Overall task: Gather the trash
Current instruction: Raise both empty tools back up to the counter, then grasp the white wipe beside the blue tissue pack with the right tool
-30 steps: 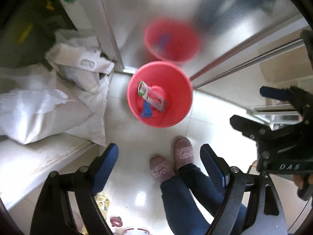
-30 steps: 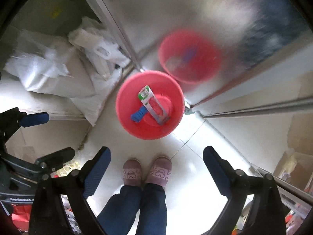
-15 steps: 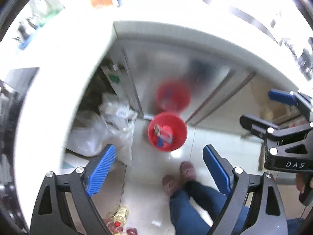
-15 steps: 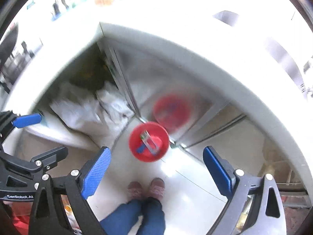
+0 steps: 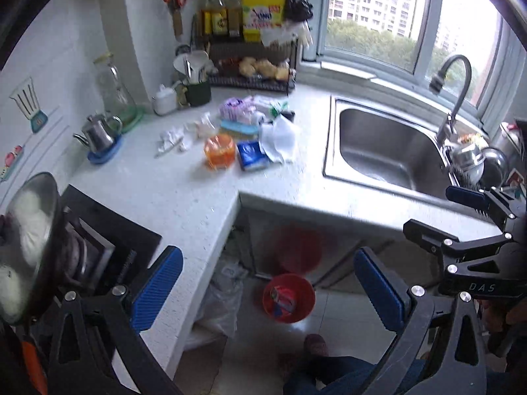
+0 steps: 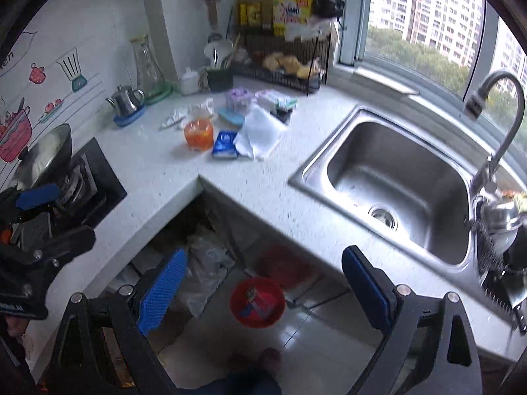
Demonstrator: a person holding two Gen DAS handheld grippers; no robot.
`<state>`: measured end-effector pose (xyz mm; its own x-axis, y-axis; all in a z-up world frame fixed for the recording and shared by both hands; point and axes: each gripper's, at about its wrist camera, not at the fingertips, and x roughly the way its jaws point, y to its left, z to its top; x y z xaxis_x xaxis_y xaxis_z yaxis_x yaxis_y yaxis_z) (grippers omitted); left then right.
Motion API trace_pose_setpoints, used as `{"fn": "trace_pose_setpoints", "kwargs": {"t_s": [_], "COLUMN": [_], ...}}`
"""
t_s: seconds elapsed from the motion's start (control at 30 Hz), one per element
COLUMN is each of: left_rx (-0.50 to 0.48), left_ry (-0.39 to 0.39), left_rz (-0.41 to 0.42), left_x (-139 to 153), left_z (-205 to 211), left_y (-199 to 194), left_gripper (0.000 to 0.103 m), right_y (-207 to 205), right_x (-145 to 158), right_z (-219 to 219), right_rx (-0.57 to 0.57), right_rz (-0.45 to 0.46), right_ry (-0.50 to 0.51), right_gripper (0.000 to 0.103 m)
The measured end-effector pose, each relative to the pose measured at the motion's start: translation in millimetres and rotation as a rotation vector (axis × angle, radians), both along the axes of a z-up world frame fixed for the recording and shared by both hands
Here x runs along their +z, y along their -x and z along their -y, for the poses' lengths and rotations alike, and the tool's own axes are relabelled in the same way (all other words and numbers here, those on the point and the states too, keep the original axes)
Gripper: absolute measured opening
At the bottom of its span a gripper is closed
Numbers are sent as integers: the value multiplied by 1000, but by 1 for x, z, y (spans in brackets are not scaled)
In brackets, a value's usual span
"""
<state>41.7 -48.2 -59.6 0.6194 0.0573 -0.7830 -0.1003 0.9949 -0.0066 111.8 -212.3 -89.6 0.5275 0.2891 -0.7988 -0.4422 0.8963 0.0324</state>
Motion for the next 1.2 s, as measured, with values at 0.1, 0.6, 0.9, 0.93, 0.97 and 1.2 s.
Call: {"fn": "trace_pose_setpoints", "kwargs": {"t_s": [0.1, 0.6, 0.9, 0.93, 0.97, 1.2], "left_rx": [-11, 155, 255, 255, 261, 247], "left_ry": [-16, 70, 26, 24, 21, 12], "left_rz": [57, 155, 73, 54, 44, -42], "left_x": [27, 59, 41, 37, 34, 5], "left_z": [0, -18, -34, -37, -41, -73], "left_y": [4, -48, -89, -95, -100, -148], "left_gripper": [103, 103, 103, 103, 103, 103], "right_y": [-8, -85, -156, -162, -167, -204], "right_x": [15, 42, 11, 8, 6, -16], "right_z": [-2, -8, -21, -23, -26, -55], "right_rx": [14, 162, 182, 180, 177, 182], "right_rz": [23, 4, -131, -137, -143, -204], "right_ry": [-27, -95, -123, -124, -121, -98], "right_gripper": [95, 95, 95, 95, 95, 95]}}
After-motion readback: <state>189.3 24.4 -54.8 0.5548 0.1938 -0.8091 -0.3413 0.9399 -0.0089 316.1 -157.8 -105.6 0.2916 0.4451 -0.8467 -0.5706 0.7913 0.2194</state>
